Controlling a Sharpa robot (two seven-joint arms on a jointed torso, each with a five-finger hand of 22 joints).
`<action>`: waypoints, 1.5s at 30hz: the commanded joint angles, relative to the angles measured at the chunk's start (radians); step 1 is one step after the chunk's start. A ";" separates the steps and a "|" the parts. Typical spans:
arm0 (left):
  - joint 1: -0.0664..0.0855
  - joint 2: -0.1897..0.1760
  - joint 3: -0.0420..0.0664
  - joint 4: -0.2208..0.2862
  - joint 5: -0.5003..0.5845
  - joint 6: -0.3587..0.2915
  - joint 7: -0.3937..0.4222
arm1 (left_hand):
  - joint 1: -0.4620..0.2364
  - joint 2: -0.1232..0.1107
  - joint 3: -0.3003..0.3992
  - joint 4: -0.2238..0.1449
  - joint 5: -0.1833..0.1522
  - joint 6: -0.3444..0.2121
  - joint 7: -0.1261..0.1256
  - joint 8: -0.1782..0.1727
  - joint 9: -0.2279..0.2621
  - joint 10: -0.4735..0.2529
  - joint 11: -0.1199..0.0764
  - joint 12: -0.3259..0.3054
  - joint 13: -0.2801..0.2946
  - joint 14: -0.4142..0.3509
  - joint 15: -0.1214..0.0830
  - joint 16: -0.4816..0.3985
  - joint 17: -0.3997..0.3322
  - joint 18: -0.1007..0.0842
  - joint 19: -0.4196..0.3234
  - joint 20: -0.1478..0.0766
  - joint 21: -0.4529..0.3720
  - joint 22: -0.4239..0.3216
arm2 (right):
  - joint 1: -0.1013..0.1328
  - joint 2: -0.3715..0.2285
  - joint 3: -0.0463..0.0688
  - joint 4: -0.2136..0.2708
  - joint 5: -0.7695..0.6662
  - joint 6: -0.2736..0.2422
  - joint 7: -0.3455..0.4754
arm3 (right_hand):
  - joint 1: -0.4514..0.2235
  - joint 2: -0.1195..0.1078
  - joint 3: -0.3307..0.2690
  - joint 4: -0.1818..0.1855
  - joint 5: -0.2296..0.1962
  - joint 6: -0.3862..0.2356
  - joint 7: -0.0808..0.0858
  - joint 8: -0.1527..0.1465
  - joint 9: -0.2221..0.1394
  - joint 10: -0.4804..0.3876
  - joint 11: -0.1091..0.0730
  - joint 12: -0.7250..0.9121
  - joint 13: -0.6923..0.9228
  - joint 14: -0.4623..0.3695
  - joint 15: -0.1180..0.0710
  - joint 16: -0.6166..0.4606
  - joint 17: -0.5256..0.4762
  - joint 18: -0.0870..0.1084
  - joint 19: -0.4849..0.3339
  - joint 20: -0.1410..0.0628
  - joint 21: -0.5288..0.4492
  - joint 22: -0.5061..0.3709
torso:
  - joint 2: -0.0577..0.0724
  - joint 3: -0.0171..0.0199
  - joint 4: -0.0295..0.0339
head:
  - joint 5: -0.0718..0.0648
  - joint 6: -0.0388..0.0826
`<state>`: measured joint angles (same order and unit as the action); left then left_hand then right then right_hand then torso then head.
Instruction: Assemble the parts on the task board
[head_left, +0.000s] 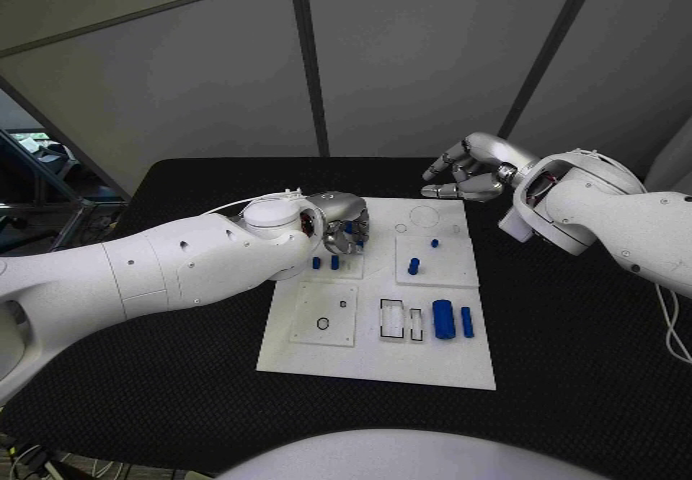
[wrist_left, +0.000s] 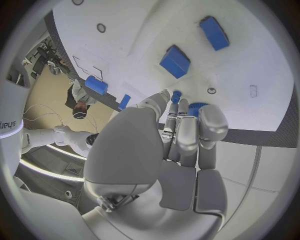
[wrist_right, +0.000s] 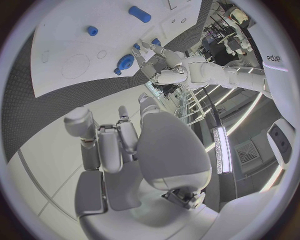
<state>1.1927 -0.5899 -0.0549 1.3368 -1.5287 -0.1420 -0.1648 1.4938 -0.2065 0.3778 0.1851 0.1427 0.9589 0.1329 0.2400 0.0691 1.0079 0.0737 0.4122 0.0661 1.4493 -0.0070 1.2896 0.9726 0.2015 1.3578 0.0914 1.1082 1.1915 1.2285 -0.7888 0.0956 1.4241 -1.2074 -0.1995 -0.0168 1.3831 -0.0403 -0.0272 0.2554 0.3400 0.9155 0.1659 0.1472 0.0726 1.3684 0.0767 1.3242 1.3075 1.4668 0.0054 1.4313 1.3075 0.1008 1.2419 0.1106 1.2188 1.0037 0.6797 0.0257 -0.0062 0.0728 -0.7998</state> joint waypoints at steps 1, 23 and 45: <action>0.001 0.003 0.000 -0.006 -0.011 0.026 0.007 | 0.015 0.001 0.013 -0.005 0.000 0.012 0.001 -0.009 0.001 0.015 0.000 -0.011 -0.001 0.009 0.000 0.004 -0.002 -0.095 0.008 0.003 0.008 0.005 | 0.002 0.000 0.000 0.003 -0.002 0.003 0.005 | 0.002 0.005 0.002 0.005 0.006 -0.002 -0.005 0.005 0.000 -0.002 -0.002 -0.002 0.020 0.055 -0.007 -0.003 0.057 0.016 -0.005 -0.003 -0.003 0.001 | 0.000 -0.0001 0.0010 | -0.001 0.001; -0.005 0.029 0.001 -0.044 -0.011 0.022 0.023 | 0.005 0.003 0.088 -0.032 -0.002 0.062 0.005 -0.031 0.004 0.079 0.000 -0.065 0.001 0.008 0.000 0.012 -0.011 -0.100 0.017 0.004 0.041 0.043 | 0.002 0.003 0.000 0.001 -0.002 0.006 0.006 | 0.004 0.006 0.003 0.005 0.008 -0.001 -0.005 0.006 0.000 0.000 -0.002 0.000 0.023 0.055 -0.007 -0.003 0.057 0.016 -0.004 -0.003 -0.003 0.001 | -0.001 -0.0002 0.0013 | -0.001 0.001; -0.022 -0.042 0.077 0.031 0.012 -0.069 0.090 | -0.004 -0.006 0.140 -0.079 -0.003 0.109 0.018 -0.052 0.005 0.143 0.002 -0.123 0.004 0.007 0.002 0.020 -0.017 -0.110 0.035 0.003 0.084 0.086 | 0.001 -0.001 0.000 0.002 -0.002 0.004 0.009 | 0.005 0.007 0.003 0.005 0.009 0.000 -0.005 0.007 0.001 0.000 -0.002 0.001 0.023 0.055 -0.007 -0.004 0.056 0.016 -0.004 -0.003 -0.002 0.002 | -0.001 -0.0012 0.0024 | -0.003 0.007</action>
<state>1.1725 -0.6267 0.0210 1.3596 -1.5284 -0.1839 -0.0986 1.4976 -0.2131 0.5093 0.1060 0.1426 1.0615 0.1535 0.1941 0.0743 1.1443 0.0751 0.2922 0.0697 1.4527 -0.0035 1.3052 0.9562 0.1234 1.3881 0.0932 1.1876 1.2770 1.2285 -0.7895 0.0956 1.4251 -1.2075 -0.1976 -0.0161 1.3831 -0.0404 -0.0272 0.2554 0.3439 0.9155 0.1659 0.1472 0.0727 1.3684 0.0767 1.3242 1.3075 1.4668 0.0054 1.4313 1.3073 0.1008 1.2419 0.1106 1.2188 1.0050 0.6785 0.0239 -0.0034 0.0669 -0.7927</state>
